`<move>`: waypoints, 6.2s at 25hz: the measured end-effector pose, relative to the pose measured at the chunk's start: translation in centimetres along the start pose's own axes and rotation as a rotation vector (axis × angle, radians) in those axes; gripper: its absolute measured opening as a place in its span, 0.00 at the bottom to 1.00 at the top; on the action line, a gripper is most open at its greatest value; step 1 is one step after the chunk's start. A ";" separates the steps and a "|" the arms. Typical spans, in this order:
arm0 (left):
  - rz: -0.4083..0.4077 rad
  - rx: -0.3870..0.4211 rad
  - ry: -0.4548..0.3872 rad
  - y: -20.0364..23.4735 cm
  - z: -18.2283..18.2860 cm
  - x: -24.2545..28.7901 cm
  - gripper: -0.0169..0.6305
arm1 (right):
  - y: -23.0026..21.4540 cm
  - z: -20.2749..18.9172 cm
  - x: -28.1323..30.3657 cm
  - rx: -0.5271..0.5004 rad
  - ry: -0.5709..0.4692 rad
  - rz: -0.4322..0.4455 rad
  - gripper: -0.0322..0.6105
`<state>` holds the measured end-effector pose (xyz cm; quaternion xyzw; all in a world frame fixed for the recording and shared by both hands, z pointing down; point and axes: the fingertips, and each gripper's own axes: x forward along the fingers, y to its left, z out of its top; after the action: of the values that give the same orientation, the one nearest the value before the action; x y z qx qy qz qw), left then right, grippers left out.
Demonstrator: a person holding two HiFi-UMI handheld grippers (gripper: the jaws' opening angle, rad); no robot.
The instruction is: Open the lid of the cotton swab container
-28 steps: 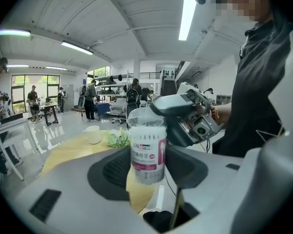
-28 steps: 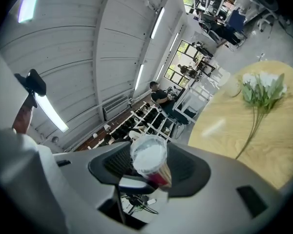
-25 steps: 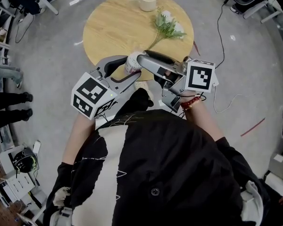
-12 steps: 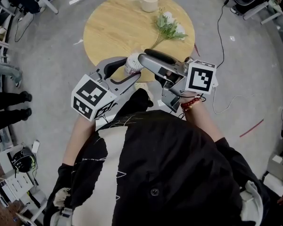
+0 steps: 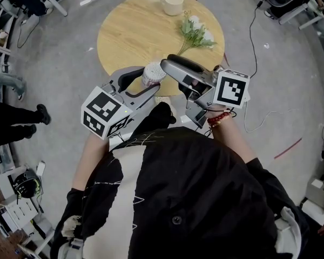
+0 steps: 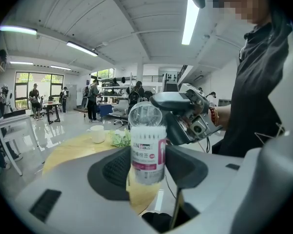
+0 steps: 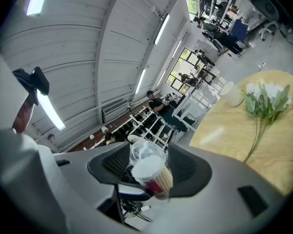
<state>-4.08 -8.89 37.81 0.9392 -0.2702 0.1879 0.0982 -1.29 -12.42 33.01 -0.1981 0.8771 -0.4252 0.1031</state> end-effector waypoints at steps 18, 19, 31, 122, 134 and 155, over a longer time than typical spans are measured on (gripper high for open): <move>-0.013 -0.021 -0.030 1.5 -0.3 0.3 0.39 | -1.0 1.9 0.5 -0.029 -0.045 -0.043 0.40; -0.011 -0.022 -0.031 1.6 -0.3 0.2 0.39 | -1.0 1.9 0.6 -0.030 -0.046 -0.044 0.40; -0.036 -0.025 -0.058 3.1 0.2 -1.4 0.39 | -0.4 3.2 2.0 0.024 -0.112 -0.037 0.37; -0.119 -0.022 -0.187 17.3 5.1 -1.1 0.39 | -6.7 8.8 1.5 -0.115 -0.518 -0.596 0.14; 0.140 -0.119 -0.275 20.3 7.3 -0.4 0.39 | -8.8 12.1 -0.5 -0.335 -0.337 -0.799 0.05; 0.267 -0.188 -0.252 20.3 5.7 -0.6 0.39 | -11.1 10.6 -0.7 -0.355 -0.160 -0.822 0.05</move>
<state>-13.89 -27.18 34.07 0.8977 -0.4189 0.0544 0.1252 5.96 -25.79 35.25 -0.5769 0.7741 -0.2572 -0.0422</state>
